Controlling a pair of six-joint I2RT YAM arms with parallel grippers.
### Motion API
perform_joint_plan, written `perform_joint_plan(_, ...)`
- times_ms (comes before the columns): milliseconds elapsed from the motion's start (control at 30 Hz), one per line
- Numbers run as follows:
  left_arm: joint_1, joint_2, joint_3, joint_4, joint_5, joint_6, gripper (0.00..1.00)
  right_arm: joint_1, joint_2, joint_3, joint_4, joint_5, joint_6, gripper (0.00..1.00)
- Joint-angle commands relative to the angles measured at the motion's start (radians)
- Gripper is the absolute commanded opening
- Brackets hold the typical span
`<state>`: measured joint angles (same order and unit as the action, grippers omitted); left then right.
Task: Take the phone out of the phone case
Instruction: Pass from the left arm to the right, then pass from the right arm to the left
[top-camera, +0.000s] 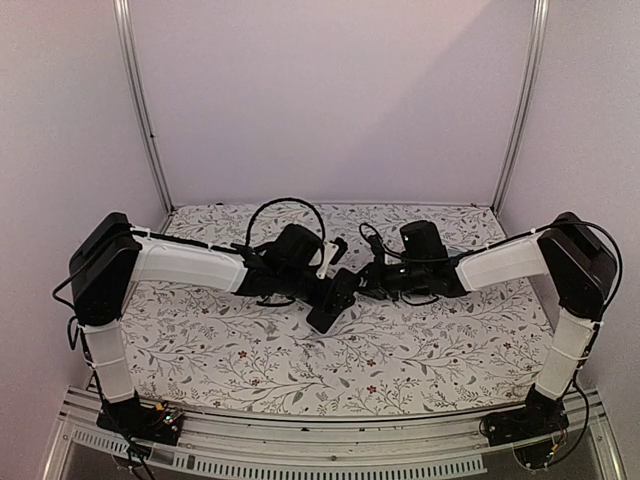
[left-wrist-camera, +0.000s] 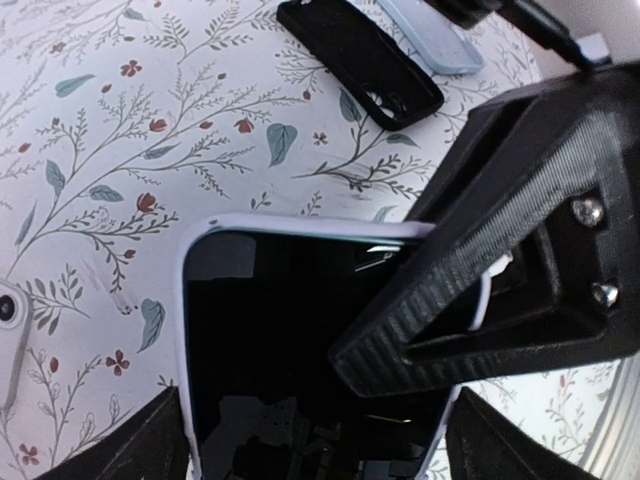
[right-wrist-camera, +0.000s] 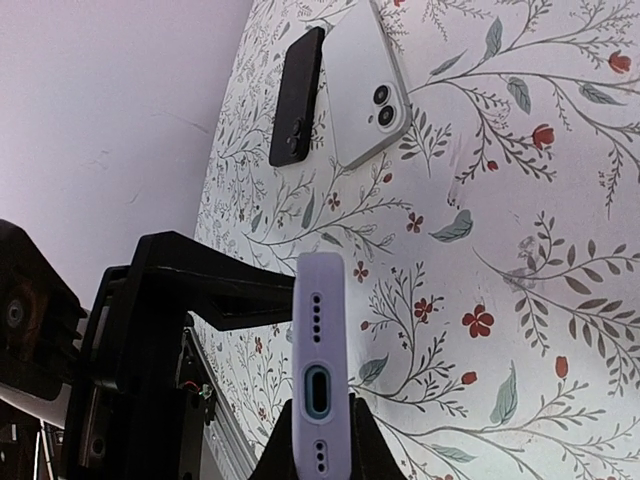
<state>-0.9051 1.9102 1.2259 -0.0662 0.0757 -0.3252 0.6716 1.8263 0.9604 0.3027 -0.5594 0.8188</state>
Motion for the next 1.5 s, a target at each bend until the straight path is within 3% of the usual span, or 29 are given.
perform_joint_plan(0, 0.057, -0.07, -0.035, 0.087, 0.078, 0.012, 0.93, -0.032, 0.03, 0.078, 0.033, -0.056, 0.001, 0.0)
perform_joint_plan(100, 0.093, -0.092, -0.062, 0.107, 0.154, 0.026, 0.99, -0.058, 0.036, 0.119, 0.018, -0.089, -0.026, 0.0)
perform_joint_plan(300, 0.16, -0.113, -0.08, 0.107, 0.247, 0.015, 0.99, -0.117, 0.061, 0.195, 0.002, -0.187, -0.079, 0.0)
perform_joint_plan(700, 0.374, -0.089, -0.127, 0.363, 0.732, -0.38, 0.92, -0.166, 0.073, 0.288, 0.006, -0.317, -0.134, 0.0)
perform_joint_plan(1000, 0.393, -0.068, -0.164, 0.551, 0.843, -0.552, 0.87, -0.181, 0.078, 0.311, 0.093, -0.345, -0.06, 0.0)
perform_joint_plan(1267, 0.392, -0.062, -0.228, 0.727, 0.872, -0.679, 0.75, -0.185, 0.072, 0.311, 0.19, -0.352, 0.032, 0.0)
perform_joint_plan(1467, 0.391, -0.039, -0.269, 0.919, 0.901, -0.831, 0.53, -0.184, 0.071, 0.292, 0.278, -0.343, 0.095, 0.0)
